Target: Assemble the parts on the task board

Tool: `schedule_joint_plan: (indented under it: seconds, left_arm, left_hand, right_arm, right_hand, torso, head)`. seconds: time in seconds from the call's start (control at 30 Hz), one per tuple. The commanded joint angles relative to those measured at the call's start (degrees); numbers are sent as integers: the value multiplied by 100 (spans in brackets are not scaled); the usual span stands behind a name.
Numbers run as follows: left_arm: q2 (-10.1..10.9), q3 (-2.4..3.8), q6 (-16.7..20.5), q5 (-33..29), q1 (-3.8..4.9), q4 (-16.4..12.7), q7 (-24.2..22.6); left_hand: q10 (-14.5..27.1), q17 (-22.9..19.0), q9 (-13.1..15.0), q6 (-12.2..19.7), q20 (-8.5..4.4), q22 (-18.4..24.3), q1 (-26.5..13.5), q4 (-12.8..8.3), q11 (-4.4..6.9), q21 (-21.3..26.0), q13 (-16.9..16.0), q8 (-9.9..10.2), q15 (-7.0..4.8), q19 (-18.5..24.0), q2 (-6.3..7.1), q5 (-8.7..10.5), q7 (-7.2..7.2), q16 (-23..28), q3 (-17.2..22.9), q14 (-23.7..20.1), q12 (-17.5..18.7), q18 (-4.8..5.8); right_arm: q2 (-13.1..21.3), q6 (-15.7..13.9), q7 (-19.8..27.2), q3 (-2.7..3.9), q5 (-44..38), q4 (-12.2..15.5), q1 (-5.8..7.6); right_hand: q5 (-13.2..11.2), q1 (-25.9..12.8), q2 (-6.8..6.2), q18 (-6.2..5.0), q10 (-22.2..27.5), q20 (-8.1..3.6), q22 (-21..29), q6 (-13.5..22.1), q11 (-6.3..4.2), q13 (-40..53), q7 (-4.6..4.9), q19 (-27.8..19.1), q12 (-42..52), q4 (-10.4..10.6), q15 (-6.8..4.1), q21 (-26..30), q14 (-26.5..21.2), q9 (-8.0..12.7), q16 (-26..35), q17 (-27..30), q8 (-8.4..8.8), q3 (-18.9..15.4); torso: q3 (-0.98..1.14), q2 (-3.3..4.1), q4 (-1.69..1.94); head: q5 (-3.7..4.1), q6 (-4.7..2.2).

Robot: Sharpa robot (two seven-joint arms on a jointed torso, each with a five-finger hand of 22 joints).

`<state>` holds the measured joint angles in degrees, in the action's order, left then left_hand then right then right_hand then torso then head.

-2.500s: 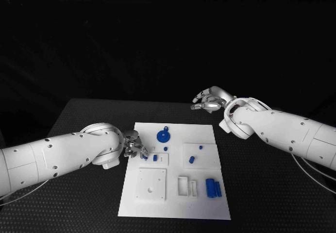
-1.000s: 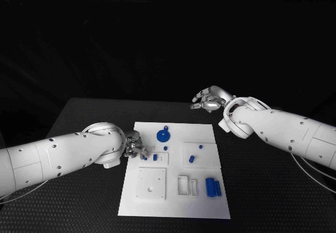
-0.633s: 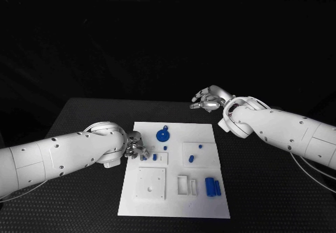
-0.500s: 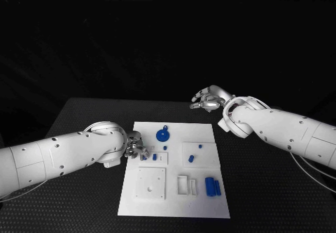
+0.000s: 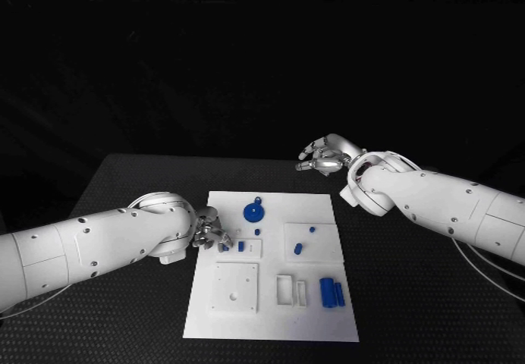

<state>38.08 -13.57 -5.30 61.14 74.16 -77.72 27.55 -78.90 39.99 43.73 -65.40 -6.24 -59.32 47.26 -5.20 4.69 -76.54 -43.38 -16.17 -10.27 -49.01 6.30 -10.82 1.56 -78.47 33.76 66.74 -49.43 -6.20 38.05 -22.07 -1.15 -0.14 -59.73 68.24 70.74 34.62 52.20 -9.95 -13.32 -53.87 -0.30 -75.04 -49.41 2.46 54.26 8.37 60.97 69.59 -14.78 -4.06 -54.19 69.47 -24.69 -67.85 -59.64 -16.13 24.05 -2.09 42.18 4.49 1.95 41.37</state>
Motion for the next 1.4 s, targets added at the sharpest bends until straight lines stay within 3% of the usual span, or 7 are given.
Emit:
schedule_joint_plan:
  seconds: [0.03,0.57,0.83,0.93,1.1,1.33,1.4]
  left_arm:
    - [10,-12,119,14,-25,2,17]
    - [248,39,576,-161,-20,-159,-52]
    - [370,334,1204,-710,-9,-234,-556]
    - [366,353,1623,-452,1,-274,-831]
    - [276,349,2251,90,0,-264,-1741]
    - [31,213,2785,1187,-8,-92,-2791]
    - [-37,166,2752,1455,-10,-32,-2902]
  left_hand:
    - [32,-6,2,72,-905,17,-210,170,-14,-23,-12,46,-15,58,47,29,25,34,-20,-24,22,2]
    - [94,18,98,157,-928,115,-435,1146,-11,-113,-86,58,-33,63,776,774,20,16,289,-43,-13,-66]
    - [283,-5,172,306,-897,175,-248,1325,-54,-93,-66,75,15,155,893,780,71,101,248,-164,97,-61]
    - [623,-106,211,443,-806,246,34,1158,-137,58,62,102,109,431,734,762,149,328,159,-453,346,25]
    - [1575,-589,132,852,-320,569,1287,50,-554,748,799,287,665,1306,464,356,480,1197,237,-1350,1377,366]
    - [1760,-850,-51,986,-51,724,1919,-526,-830,974,1490,401,930,1431,453,251,510,1591,349,-1466,2185,360]
    - [1303,-1109,-274,948,58,890,2173,-719,-883,1132,2233,458,1031,1310,627,481,470,2000,418,-1258,3153,296]
  right_arm:
    - [0,54,37,2,-5,1,-7]
    - [7,48,42,2,-2,-3,-21]
    - [37,46,56,2,24,-10,-28]
    - [45,48,61,2,33,-15,-28]
    - [51,50,79,2,58,-25,-28]
    - [54,49,118,2,91,-75,-28]
    - [52,49,122,2,92,-80,-28]
  right_hand:
    - [-33,-23,21,-168,47,21,-81,-15,-10,-8,44,-7,20,18,14,19,-30,6,-16,10,7,-19]
    - [-29,-26,19,-168,49,22,-81,-7,-9,-13,46,-9,22,21,16,21,-31,9,-15,12,11,-19]
    - [-26,-27,20,-168,50,22,-81,-3,-8,-16,47,-9,23,22,16,21,-32,10,-15,13,13,-19]
    - [-26,-26,20,-168,51,22,-81,-3,-8,-17,47,-9,23,21,17,21,-32,10,-15,14,13,-19]
    - [-25,-23,23,-168,51,21,-81,-2,-7,-18,47,-9,24,21,17,21,-32,11,-15,14,14,-17]
    - [-26,-20,28,-168,52,21,-81,0,-7,-20,48,-9,25,20,17,22,-32,11,-16,15,14,-15]
    - [-26,-17,31,-168,52,21,-81,1,-7,-21,48,-9,25,20,18,22,-32,12,-16,15,15,-13]
  torso:
    - [-1,1,0]
    - [2,-3,2]
    - [5,0,8]
    - [5,-4,7]
    - [3,3,1]
    - [2,7,-4]
    - [3,8,-6]
  head:
    - [6,-14]
    - [20,-49]
    - [35,-82]
    - [35,-96]
    - [38,-124]
    - [53,-139]
    - [60,-142]
